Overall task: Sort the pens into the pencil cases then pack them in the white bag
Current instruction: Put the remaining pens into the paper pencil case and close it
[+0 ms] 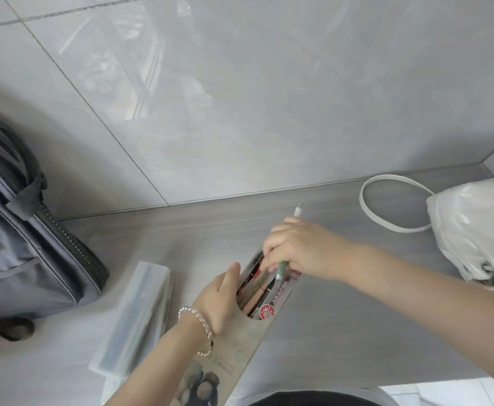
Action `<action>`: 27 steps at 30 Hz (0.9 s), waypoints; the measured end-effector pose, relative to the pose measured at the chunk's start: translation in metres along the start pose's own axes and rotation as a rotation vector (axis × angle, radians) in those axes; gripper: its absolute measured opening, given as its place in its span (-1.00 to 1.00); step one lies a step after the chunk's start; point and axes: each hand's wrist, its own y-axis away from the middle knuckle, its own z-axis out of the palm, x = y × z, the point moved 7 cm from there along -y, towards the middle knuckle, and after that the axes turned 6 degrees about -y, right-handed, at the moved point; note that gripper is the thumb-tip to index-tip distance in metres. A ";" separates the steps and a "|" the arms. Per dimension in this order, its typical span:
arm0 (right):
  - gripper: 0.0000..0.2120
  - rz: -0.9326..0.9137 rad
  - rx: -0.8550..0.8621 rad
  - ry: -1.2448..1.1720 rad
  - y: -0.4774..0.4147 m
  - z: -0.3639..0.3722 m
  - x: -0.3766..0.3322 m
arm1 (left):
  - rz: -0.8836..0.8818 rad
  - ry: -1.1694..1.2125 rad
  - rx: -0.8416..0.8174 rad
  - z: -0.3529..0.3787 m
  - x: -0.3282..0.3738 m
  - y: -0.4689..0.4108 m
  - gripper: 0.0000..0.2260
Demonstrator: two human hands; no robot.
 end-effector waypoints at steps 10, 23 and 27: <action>-0.75 0.201 0.491 -0.091 0.025 -0.035 -0.007 | 0.085 0.012 0.093 -0.007 0.004 0.001 -0.55; -0.62 0.543 0.122 -0.116 0.056 -0.007 0.031 | 0.016 -0.089 -0.009 0.009 -0.009 -0.008 -0.51; -0.60 0.248 0.158 0.251 0.031 -0.002 -0.002 | 0.098 -0.154 0.002 0.013 0.007 0.003 -0.47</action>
